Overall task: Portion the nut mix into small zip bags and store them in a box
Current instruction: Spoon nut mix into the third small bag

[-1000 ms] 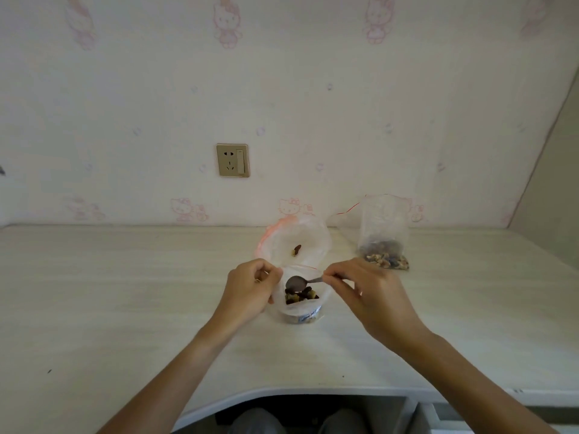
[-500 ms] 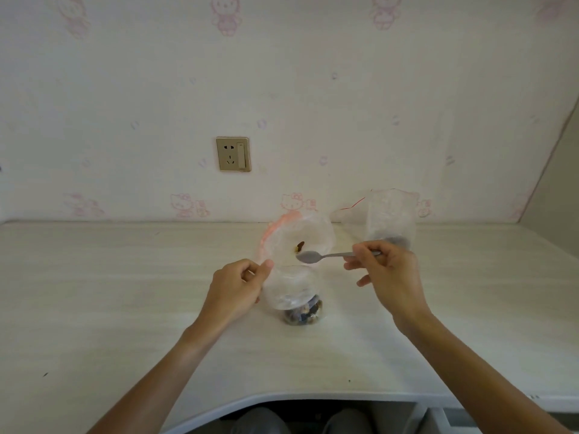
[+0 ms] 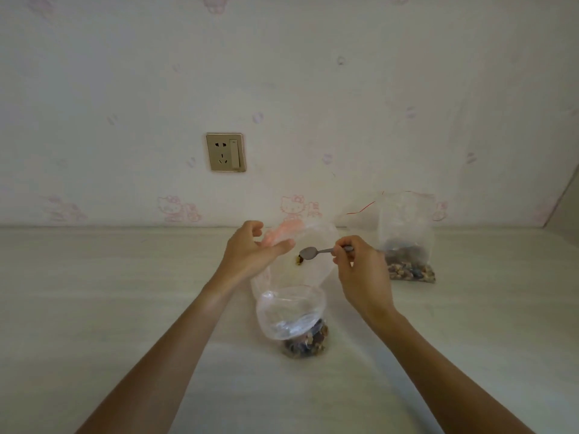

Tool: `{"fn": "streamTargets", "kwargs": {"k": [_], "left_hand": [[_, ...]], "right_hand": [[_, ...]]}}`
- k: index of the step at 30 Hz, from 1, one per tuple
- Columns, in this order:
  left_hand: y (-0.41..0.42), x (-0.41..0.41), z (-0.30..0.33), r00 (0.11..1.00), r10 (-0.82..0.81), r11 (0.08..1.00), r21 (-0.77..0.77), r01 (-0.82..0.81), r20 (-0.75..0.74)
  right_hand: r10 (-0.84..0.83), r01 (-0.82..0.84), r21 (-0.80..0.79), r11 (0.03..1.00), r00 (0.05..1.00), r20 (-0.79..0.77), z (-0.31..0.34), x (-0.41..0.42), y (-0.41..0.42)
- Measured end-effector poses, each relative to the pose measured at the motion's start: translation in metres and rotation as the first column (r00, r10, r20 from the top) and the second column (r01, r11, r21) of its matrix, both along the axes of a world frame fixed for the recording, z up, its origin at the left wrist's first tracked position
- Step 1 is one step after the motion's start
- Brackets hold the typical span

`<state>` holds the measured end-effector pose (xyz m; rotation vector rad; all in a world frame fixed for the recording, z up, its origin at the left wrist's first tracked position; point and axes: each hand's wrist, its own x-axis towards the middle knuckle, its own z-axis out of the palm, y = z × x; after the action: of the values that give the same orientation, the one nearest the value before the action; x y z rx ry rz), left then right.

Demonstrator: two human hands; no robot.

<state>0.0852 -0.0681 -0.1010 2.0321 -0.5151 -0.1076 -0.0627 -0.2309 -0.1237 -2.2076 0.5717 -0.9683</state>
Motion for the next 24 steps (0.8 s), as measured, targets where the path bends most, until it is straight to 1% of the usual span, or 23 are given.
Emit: {"fn": "streamTargets", "kwargs": {"k": [2, 4, 6, 8, 10, 13, 15, 17, 19, 21, 24], "left_hand": [[-0.014, 0.008, 0.002, 1.000, -0.026, 0.999, 0.047, 0.026, -0.014], [-0.023, 0.015, 0.000, 0.999, -0.049, 0.991, 0.127, 0.047, 0.010], [-0.028, 0.021, -0.005, 0.996, -0.057, 0.982, 0.184, 0.044, 0.064], [-0.030, 0.022, -0.013, 0.991, -0.047, 0.979, 0.203, 0.020, 0.129], [-0.031, 0.022, -0.021, 0.983, -0.048, 0.977, 0.213, 0.010, 0.175], [-0.032, 0.021, -0.031, 0.984, -0.050, 0.982, 0.190, 0.017, 0.169], [-0.031, 0.019, -0.037, 0.981, -0.037, 0.979, 0.205, -0.003, 0.191], [-0.029, 0.017, -0.043, 0.977, -0.011, 0.964, 0.264, -0.046, 0.211], [-0.029, 0.016, -0.048, 0.975, 0.030, 0.942, 0.320, -0.102, 0.221], [-0.030, 0.016, -0.050, 0.976, 0.067, 0.944, 0.302, -0.130, 0.208], [-0.032, 0.015, -0.048, 0.976, 0.063, 0.954, 0.276, -0.120, 0.208]], "right_hand": [[-0.022, 0.016, -0.118, 0.993, 0.998, -0.051, -0.008, 0.006, 0.000], [-0.042, 0.026, -0.203, 0.979, 0.996, -0.075, -0.014, 0.008, -0.001], [-0.063, 0.041, -0.253, 0.967, 0.995, -0.080, -0.018, 0.007, -0.002], [-0.081, 0.055, -0.274, 0.960, 0.993, -0.084, -0.019, 0.007, -0.005], [-0.082, 0.050, -0.272, 0.961, 0.991, -0.106, -0.019, 0.007, -0.005], [-0.067, 0.032, -0.237, 0.971, 0.988, -0.139, -0.021, 0.008, -0.004], [-0.055, 0.031, -0.195, 0.980, 0.991, -0.118, -0.022, 0.009, -0.005], [-0.043, 0.030, -0.153, 0.988, 0.996, -0.082, -0.024, 0.010, -0.006], [-0.041, 0.033, -0.145, 0.989, 0.998, -0.052, -0.027, 0.010, -0.007], [-0.033, 0.027, -0.156, 0.987, 0.999, -0.037, -0.030, 0.011, -0.007], [-0.009, 0.002, -0.176, 0.984, 0.999, -0.041, -0.032, 0.013, -0.007]]}}
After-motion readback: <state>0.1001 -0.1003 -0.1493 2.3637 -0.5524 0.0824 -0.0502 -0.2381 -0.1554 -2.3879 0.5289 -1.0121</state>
